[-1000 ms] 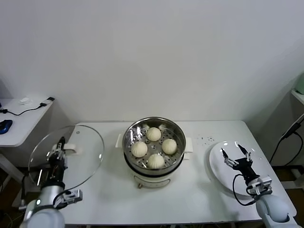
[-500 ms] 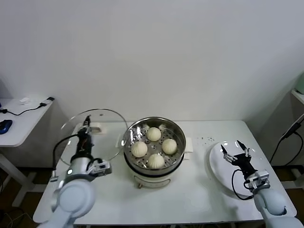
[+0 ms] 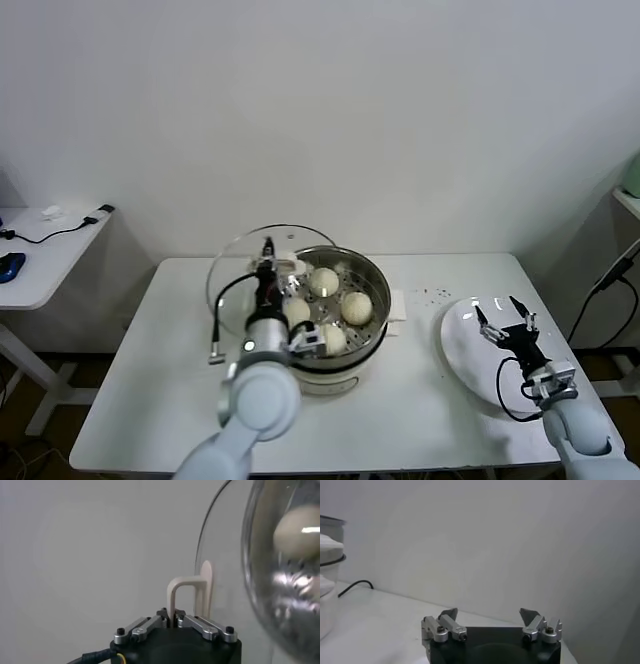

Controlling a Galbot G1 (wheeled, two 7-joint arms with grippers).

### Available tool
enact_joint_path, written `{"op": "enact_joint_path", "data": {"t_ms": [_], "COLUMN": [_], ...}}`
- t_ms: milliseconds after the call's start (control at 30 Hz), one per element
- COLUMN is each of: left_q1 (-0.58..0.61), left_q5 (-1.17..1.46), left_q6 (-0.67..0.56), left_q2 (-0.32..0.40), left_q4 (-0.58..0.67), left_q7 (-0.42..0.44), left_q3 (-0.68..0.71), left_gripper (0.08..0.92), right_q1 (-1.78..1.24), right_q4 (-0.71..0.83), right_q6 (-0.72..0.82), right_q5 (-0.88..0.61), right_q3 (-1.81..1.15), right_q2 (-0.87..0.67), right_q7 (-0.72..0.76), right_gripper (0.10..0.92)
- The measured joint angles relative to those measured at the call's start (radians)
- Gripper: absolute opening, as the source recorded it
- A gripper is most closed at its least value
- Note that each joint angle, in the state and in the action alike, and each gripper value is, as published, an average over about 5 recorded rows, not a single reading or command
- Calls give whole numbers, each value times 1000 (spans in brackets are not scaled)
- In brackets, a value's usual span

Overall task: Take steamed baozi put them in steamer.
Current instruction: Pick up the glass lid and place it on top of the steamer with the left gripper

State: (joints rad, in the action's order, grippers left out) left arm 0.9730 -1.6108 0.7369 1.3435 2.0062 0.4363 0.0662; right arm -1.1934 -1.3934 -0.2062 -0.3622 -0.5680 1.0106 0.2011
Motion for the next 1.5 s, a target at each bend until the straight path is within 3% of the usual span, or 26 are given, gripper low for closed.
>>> {"op": "enact_joint_path", "data": {"t_ms": [300,567,1500], "left_q1": [-26,-34,-16], "left_q5": [-72,-103,-115], "left_q6": [0,0,0], "left_q2": [133,191,227], "left_q4": [-109,-187,-274], "left_q7": [-16,-19,-49], "left_q3": [68,79,69], "left_gripper": [150,150,150], "right_q1": [-3,-6,2], "right_q4": [9,15,29], "right_q6": [-8,-11,-18], "right_q5": [6,9,20], "right_q3": [-19,-33,-48], "right_q2": [6,9,23], "right_q7": [8,12,17], "right_gripper": [823,823,823]}}
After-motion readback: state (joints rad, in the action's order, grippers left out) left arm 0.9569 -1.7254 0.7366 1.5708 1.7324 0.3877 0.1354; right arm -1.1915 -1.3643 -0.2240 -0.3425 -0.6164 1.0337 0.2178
